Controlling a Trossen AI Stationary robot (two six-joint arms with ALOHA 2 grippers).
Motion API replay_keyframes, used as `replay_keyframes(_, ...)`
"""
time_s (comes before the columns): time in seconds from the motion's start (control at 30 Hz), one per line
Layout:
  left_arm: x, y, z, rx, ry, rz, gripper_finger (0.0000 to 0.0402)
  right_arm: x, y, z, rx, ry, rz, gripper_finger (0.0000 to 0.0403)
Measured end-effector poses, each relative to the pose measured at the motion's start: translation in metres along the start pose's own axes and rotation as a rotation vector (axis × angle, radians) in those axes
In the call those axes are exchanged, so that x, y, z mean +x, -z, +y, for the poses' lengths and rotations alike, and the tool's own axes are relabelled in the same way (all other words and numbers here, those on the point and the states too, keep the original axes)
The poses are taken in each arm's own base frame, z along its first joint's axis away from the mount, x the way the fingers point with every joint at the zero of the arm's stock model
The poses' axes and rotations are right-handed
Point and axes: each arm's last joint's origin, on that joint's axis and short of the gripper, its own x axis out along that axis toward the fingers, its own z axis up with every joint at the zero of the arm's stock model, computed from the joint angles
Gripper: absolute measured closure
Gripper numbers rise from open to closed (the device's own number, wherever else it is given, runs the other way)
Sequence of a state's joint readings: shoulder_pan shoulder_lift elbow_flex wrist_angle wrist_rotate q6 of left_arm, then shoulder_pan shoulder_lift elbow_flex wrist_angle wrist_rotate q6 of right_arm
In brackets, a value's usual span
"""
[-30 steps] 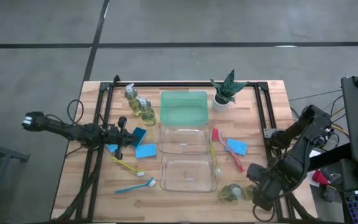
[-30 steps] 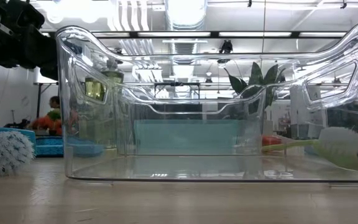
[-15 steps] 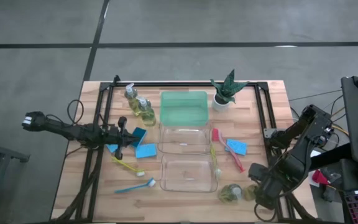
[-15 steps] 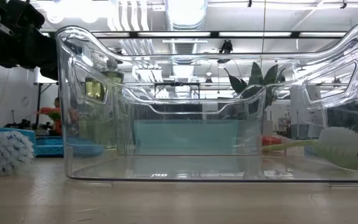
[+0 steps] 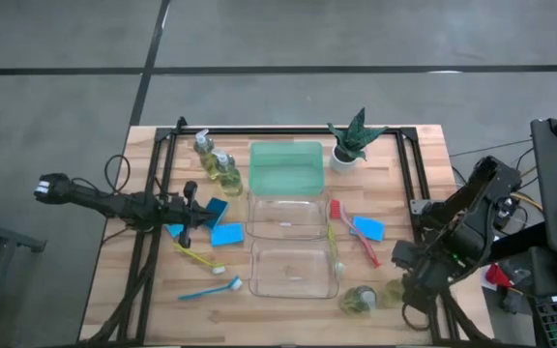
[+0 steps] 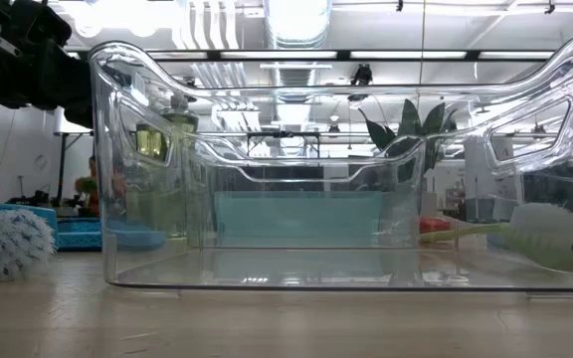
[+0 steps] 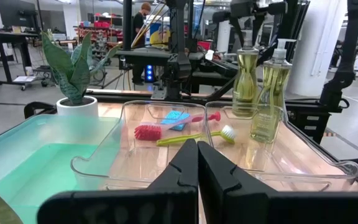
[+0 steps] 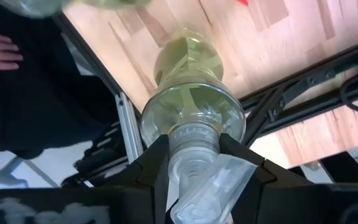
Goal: Pick & Place Kitchen Sink Supplies
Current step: Put the transparent soap dispenser into the blue bin
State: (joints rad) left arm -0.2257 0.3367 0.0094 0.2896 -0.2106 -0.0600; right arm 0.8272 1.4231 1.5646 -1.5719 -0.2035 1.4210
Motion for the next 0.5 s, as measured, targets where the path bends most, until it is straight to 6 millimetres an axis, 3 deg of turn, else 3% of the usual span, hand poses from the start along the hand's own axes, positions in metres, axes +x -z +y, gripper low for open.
replay_keyframes(0.5,0.0,0.0,0.0,0.0,0.0,0.0,0.0401,-0.041,-0.034,-0.045,-0.021,-0.131,-0.174,0.0293)
